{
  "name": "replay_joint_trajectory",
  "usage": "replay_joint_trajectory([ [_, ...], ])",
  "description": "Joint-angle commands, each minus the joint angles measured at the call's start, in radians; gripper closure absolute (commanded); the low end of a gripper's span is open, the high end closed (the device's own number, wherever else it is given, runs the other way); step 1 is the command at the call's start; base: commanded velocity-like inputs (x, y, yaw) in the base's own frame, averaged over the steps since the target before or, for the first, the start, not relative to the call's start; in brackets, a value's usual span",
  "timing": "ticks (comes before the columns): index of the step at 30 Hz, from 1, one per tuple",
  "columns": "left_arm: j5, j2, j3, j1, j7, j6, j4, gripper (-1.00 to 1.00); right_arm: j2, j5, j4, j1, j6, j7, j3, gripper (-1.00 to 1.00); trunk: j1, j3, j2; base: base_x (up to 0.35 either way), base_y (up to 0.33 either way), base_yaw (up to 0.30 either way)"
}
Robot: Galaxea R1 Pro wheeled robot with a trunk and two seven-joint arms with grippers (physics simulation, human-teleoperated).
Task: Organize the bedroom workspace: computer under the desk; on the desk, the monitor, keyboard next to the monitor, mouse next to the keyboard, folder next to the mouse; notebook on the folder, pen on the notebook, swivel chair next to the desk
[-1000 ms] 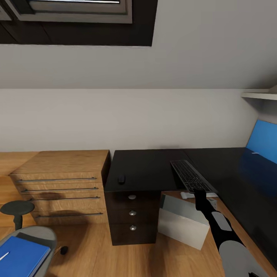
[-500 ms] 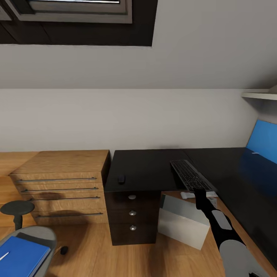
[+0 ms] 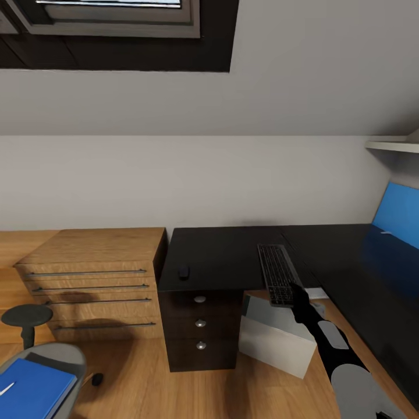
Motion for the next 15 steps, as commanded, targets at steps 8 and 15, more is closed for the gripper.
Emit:
replay_joint_trajectory([
  [8,0.010,0.000,-0.001,0.000,0.000,-0.003,0.001,-1.00,0.000,-0.004,0.000,-0.001,0.008,0.003,-0.004,-1.00,-0.031,0.024,0.056,0.000,0.000,0.000],
  [15,0.010,0.000,-0.001,0.000,0.000,-0.003,0.001,-1.00,0.000,-0.004,0.000,-0.001,0.008,0.003,-0.005,-1.00,-0.054,0.043,0.098,0.000,0.000,0.000],
])
